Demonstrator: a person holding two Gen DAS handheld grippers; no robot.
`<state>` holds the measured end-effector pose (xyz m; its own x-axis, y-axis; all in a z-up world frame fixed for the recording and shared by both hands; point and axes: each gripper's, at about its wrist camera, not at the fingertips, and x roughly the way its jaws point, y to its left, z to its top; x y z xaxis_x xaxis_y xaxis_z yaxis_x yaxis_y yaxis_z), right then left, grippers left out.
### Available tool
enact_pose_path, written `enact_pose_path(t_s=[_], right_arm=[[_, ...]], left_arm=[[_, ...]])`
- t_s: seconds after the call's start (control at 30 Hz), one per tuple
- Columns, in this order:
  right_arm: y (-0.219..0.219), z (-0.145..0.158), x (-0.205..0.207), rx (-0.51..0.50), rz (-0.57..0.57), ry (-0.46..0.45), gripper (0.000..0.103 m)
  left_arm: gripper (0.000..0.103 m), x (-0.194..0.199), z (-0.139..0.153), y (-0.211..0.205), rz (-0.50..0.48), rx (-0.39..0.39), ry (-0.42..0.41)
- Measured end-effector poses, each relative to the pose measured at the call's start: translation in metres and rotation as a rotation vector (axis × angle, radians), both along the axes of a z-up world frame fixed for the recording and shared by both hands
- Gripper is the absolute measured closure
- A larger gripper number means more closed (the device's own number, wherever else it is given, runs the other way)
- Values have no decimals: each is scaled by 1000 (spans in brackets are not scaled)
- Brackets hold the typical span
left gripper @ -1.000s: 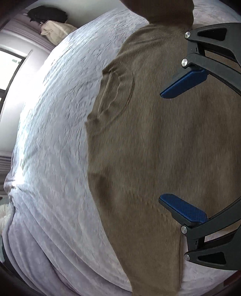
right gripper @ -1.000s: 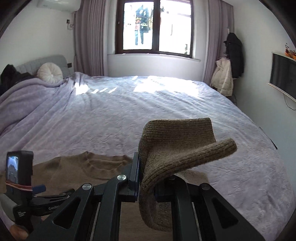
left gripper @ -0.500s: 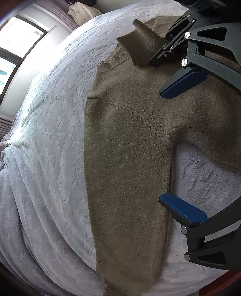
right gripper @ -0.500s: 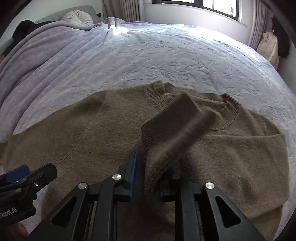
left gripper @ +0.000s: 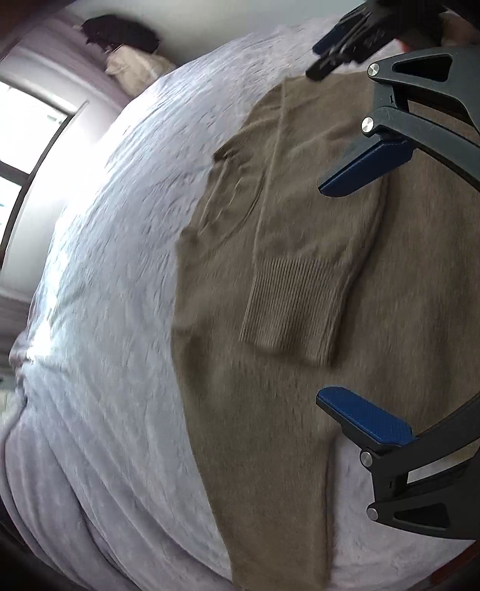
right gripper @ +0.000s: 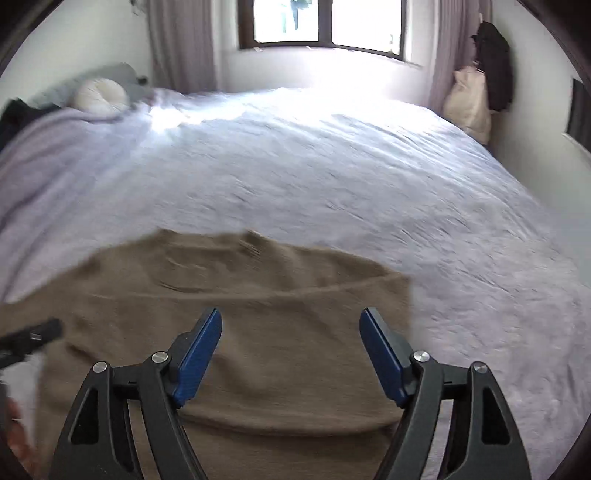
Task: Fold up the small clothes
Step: 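Move the left gripper to the cuff of the other sleeve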
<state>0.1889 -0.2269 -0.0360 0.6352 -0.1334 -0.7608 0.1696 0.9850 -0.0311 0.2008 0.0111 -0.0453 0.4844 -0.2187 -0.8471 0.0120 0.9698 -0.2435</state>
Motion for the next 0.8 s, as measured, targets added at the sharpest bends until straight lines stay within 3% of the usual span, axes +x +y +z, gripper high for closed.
enact_pose_path(t_s=[0.07,0.13,0.23,0.33,0.43,0.53,0.67,0.77,0.8], right_arm=[[-22,-32,9,24,-48,97,23],[-30,-57,11,47,-47,162,23],[-7,-64,6,-46,-11,128,23],[25,-64,8,-143,134,125,23],[54,-67,21,-264,197,120,23],[62,-60,30,-191,224,120,23],[73,-47,29,-49,216,45,22],[94,-73,44,-80,259,183,22],[102,-71,43,-128,254,156,22]], left_arm=[[0,12,-14,-40,-92,40,41],[0,25,-37,-64,-126,139,94],[0,33,-53,-57,-67,264,80],[0,34,-52,-33,4,272,63],[0,36,-52,-13,29,245,83],[0,32,-45,3,67,226,71],[0,27,-40,25,105,153,70],[0,18,-34,43,127,146,64],[0,12,-29,54,141,128,54]])
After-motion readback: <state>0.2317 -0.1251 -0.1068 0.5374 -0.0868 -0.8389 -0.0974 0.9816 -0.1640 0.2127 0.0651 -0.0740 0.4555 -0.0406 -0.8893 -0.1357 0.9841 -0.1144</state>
